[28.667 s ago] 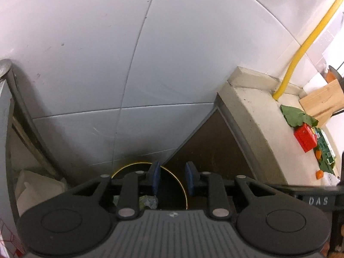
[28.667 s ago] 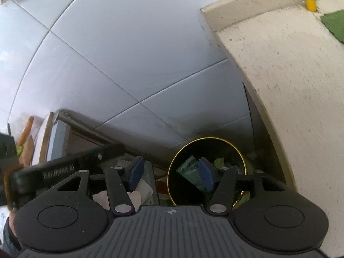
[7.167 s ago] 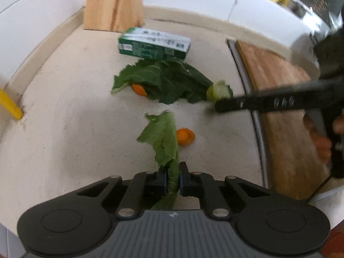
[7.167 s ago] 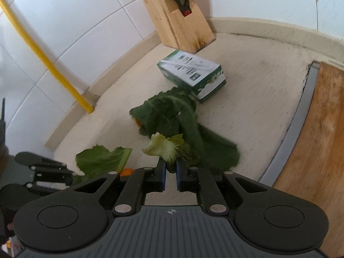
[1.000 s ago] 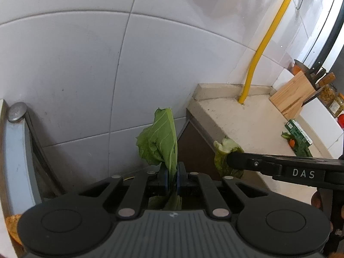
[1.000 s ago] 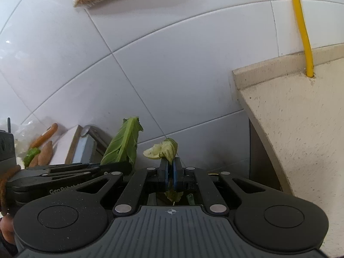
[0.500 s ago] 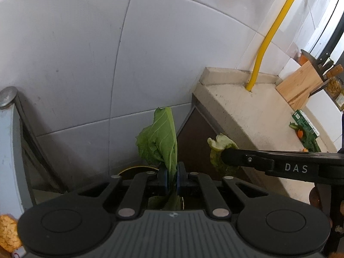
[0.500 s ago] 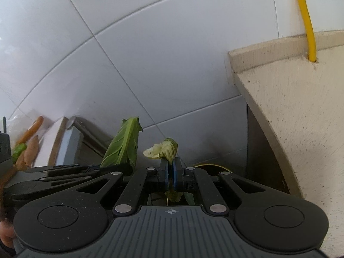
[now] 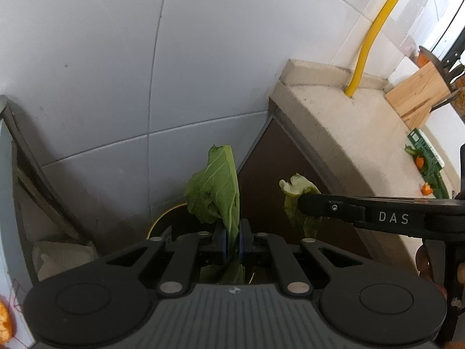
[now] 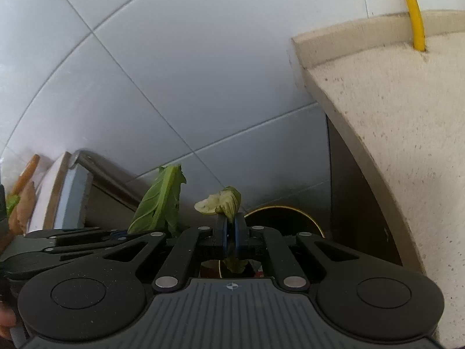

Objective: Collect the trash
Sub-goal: 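Hold the bok choy leaf over the bin with the left tool while the right tool holds its piece, then open the right tool over the bin while the left tool opens, releasing both bok choy pieces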

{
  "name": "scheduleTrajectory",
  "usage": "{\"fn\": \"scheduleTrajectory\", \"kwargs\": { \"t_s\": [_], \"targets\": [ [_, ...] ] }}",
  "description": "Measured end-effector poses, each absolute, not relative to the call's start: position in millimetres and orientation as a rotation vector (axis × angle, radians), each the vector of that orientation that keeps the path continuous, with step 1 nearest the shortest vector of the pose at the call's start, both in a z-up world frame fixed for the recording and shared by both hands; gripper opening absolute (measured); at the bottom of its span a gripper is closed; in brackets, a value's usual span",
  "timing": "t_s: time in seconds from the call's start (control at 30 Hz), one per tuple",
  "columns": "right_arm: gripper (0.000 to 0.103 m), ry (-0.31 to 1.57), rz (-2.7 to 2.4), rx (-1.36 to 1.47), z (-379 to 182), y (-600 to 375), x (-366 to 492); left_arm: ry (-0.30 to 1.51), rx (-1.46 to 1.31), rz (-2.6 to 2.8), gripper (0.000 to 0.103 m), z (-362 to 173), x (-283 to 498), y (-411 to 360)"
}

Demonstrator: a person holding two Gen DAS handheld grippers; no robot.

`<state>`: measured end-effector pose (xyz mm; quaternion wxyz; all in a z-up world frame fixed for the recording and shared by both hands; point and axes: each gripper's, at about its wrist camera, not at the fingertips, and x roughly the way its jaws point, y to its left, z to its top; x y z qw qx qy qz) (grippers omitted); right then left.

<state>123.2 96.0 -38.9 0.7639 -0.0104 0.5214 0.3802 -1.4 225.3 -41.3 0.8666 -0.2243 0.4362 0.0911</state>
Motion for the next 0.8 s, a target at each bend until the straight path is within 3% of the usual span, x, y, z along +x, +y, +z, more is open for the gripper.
{"fn": "scheduleTrajectory", "kwargs": {
  "t_s": [0.8],
  "targets": [
    [0.01,1.254,0.824,-0.063,-79.9,112.3,142.8,1.007,-0.467,0.255,0.003,-61.6,27.3,230.4]
  ]
}}
